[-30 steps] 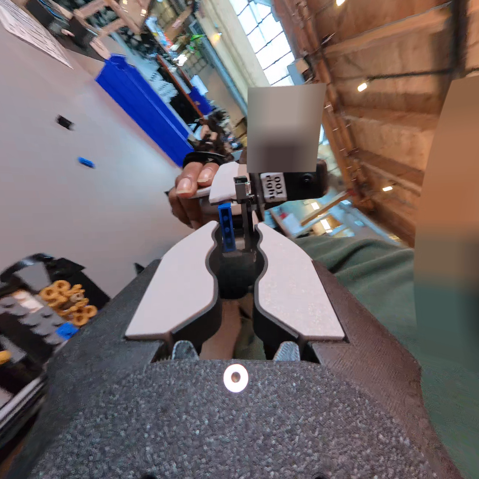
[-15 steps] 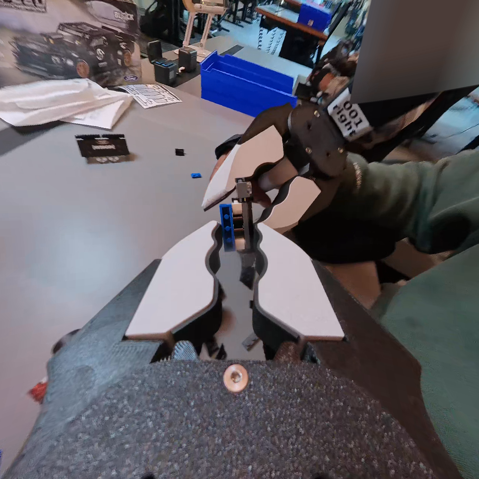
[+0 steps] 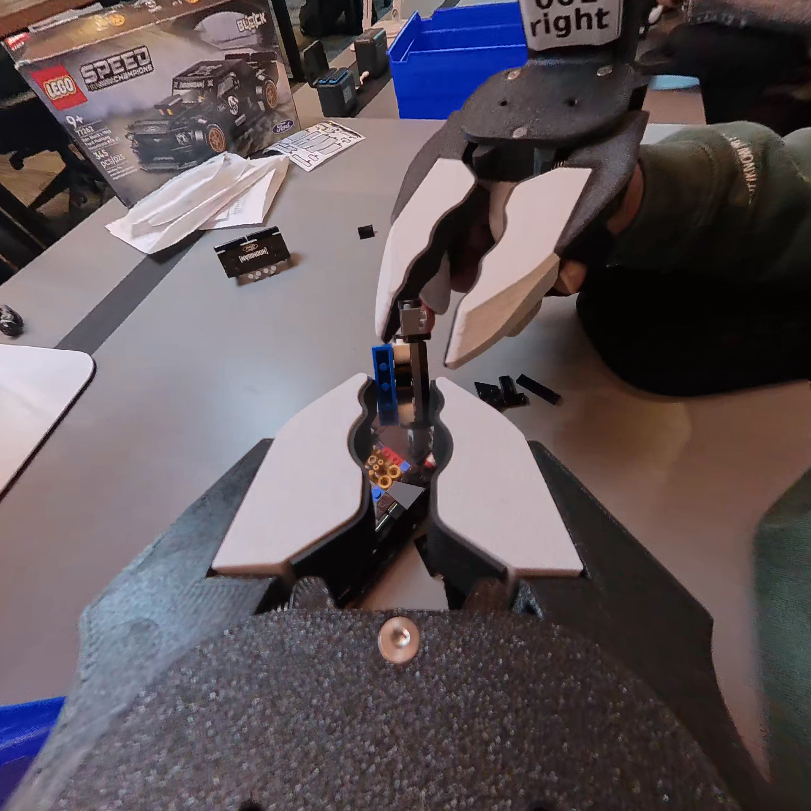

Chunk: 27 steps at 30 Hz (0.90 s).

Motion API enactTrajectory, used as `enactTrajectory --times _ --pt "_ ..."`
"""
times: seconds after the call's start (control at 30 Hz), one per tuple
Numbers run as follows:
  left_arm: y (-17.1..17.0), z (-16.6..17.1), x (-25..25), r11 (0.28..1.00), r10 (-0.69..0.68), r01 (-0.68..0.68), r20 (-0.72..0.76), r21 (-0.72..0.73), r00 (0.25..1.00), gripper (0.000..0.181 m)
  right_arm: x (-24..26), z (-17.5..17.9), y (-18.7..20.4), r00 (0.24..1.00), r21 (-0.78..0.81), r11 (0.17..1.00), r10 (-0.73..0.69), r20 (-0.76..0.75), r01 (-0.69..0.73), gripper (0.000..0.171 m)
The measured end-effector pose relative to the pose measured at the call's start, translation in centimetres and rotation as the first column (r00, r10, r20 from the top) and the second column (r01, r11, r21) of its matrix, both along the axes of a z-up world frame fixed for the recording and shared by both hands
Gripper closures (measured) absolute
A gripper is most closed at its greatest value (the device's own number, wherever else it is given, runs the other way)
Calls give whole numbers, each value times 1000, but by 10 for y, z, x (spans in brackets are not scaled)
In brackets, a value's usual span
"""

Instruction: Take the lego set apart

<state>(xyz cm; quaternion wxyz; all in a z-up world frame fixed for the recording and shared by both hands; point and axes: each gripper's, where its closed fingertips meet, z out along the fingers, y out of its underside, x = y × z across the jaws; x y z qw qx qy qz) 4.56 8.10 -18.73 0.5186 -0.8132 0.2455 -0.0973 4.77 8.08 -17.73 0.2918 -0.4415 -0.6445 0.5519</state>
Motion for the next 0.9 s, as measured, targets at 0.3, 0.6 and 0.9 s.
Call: enactTrajectory --times 0.3,0.6,0.9 --pt "-6 13 7 969 -30 171 599 -179 800 159 -1 15 1 999 -256 967 15 29 -7 150" --pt "-11 30 10 926 -32 334 846 -175 532 158 3 21 4 1000 -237 971 2 -6 -4 149" --pt "-17 35 17 891 -34 425 911 -159 412 159 8 25 -7 997 -94 995 39 -68 -46 137"
